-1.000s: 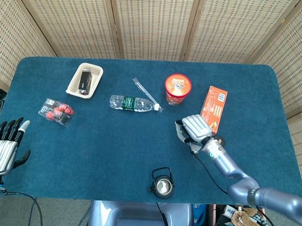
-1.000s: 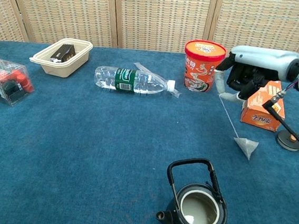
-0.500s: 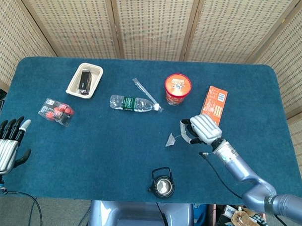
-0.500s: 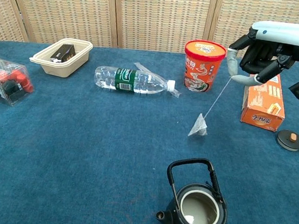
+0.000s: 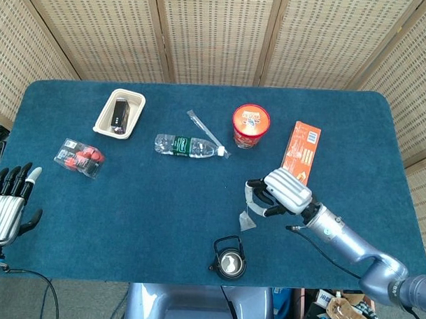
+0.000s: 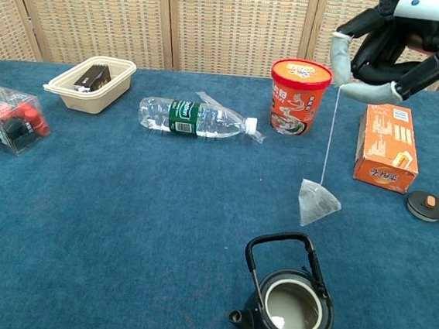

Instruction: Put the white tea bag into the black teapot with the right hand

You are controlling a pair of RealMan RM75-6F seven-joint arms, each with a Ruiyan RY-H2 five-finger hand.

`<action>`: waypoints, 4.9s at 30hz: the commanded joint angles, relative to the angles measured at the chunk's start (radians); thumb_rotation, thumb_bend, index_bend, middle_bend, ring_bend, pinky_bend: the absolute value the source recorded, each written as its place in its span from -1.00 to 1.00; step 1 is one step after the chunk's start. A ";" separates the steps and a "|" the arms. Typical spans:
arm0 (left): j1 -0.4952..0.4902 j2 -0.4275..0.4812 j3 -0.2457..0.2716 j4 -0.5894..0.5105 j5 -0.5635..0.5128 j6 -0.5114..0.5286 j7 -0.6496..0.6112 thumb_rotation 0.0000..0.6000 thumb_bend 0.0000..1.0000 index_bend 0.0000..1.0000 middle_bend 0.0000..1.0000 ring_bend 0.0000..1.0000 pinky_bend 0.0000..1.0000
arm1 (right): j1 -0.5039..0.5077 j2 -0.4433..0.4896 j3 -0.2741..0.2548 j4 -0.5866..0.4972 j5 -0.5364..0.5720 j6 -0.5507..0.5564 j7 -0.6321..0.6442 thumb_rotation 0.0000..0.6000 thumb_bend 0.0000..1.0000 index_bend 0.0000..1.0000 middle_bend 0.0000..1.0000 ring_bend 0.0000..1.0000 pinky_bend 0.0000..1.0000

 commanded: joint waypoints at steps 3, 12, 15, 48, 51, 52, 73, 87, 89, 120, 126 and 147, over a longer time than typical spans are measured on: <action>0.000 -0.001 0.001 0.002 -0.002 -0.003 -0.001 1.00 -0.26 -0.93 -1.00 -1.00 -1.00 | -0.003 0.032 -0.024 -0.018 -0.042 0.053 0.037 1.00 0.37 0.36 0.94 0.98 1.00; 0.005 -0.003 0.004 0.009 -0.007 -0.002 -0.010 1.00 -0.26 -0.93 -1.00 -1.00 -1.00 | -0.009 0.068 -0.052 -0.073 -0.092 0.111 0.044 1.00 0.37 0.36 0.94 0.98 1.00; 0.007 -0.002 0.004 0.012 -0.009 0.002 -0.014 1.00 -0.26 -0.93 -1.00 -1.00 -1.00 | -0.009 0.079 -0.064 -0.093 -0.112 0.124 0.040 1.00 0.37 0.36 0.94 0.98 1.00; 0.011 -0.006 0.009 0.019 -0.007 0.000 -0.022 1.00 -0.26 -0.93 -1.00 -1.00 -1.00 | -0.044 0.094 -0.151 -0.177 -0.207 0.200 -0.028 1.00 0.36 0.36 0.94 0.98 1.00; 0.012 -0.006 0.010 0.020 -0.006 0.000 -0.024 1.00 -0.26 -0.93 -1.00 -1.00 -1.00 | -0.045 0.090 -0.158 -0.179 -0.213 0.200 -0.032 1.00 0.37 0.36 0.94 0.98 1.00; 0.012 -0.007 0.011 0.020 -0.006 0.000 -0.025 1.00 -0.26 -0.93 -1.00 -1.00 -1.00 | -0.045 0.088 -0.160 -0.180 -0.215 0.200 -0.033 1.00 0.37 0.36 0.94 0.98 1.00; 0.018 -0.013 0.015 0.036 -0.009 -0.003 -0.036 1.00 -0.26 -0.93 -1.00 -1.00 -1.00 | -0.032 -0.010 -0.210 -0.124 -0.221 0.162 0.001 1.00 0.37 0.37 0.94 0.98 1.00; 0.021 -0.016 0.017 0.045 -0.013 -0.007 -0.042 1.00 -0.26 -0.93 -1.00 -1.00 -1.00 | -0.023 -0.057 -0.231 -0.083 -0.212 0.154 0.025 1.00 0.37 0.37 0.94 0.98 1.00; 0.021 -0.017 0.017 0.045 -0.012 -0.007 -0.042 1.00 -0.26 -0.93 -1.00 -1.00 -1.00 | -0.022 -0.060 -0.234 -0.081 -0.211 0.154 0.026 1.00 0.37 0.37 0.94 0.98 1.00; 0.020 -0.003 0.013 0.024 -0.006 0.000 -0.022 1.00 -0.26 -0.93 -1.00 -1.00 -1.00 | -0.006 -0.047 -0.264 -0.014 -0.251 0.129 -0.159 0.96 0.46 -0.23 0.88 0.98 1.00; 0.015 0.017 0.004 0.001 0.004 0.011 -0.004 1.00 -0.26 -0.93 -1.00 -1.00 -1.00 | 0.020 -0.006 -0.277 -0.041 -0.266 0.099 -0.177 0.86 0.52 -0.28 0.88 0.98 1.00; 0.007 0.041 0.002 -0.035 0.000 0.002 0.020 1.00 -0.26 -0.93 -1.00 -1.00 -1.00 | 0.088 -0.005 -0.306 -0.067 -0.273 -0.059 -0.293 0.73 0.99 -0.41 0.97 0.98 1.00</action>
